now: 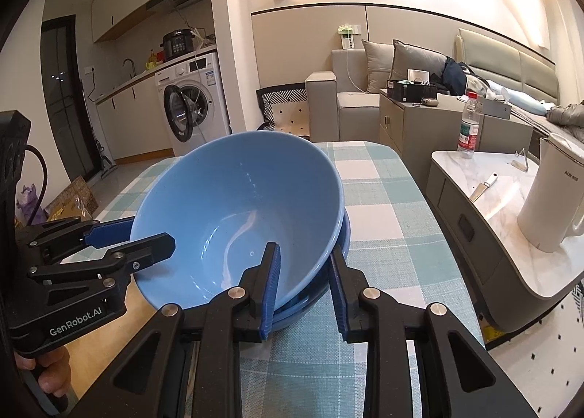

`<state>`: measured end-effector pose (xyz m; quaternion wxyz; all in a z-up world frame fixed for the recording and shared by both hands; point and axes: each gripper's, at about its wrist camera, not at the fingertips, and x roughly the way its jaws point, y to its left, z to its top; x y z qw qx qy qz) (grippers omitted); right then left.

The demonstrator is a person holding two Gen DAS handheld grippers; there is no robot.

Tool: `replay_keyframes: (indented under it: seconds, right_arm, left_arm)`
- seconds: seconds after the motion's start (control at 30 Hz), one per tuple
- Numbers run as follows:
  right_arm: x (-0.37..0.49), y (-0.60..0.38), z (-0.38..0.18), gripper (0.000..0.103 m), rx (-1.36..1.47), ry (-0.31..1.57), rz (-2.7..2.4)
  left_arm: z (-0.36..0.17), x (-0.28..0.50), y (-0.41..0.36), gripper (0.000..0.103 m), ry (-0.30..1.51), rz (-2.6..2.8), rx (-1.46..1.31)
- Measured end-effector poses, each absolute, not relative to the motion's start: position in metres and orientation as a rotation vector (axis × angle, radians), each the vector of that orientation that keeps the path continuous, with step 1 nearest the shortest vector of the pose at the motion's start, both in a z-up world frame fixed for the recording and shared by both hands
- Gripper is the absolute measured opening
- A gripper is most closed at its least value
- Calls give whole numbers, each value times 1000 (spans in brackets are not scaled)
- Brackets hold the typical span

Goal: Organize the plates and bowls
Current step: 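Lower the light blue bowl into the nested dark blue bowls with both grippers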

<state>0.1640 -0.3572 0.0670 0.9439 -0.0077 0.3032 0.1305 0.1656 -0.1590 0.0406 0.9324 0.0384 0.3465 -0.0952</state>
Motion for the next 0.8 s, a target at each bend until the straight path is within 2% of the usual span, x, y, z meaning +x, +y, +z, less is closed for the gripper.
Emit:
replay_keyframes:
  seconds: [0.7, 0.8]
  right_arm:
    - [162, -352, 65, 31, -52, 620, 260]
    - [163, -352, 64, 35, -63, 619, 259]
  left_arm:
    - [35, 167, -157, 38, 729, -213, 82]
    - [35, 167, -157, 38, 731, -212, 84]
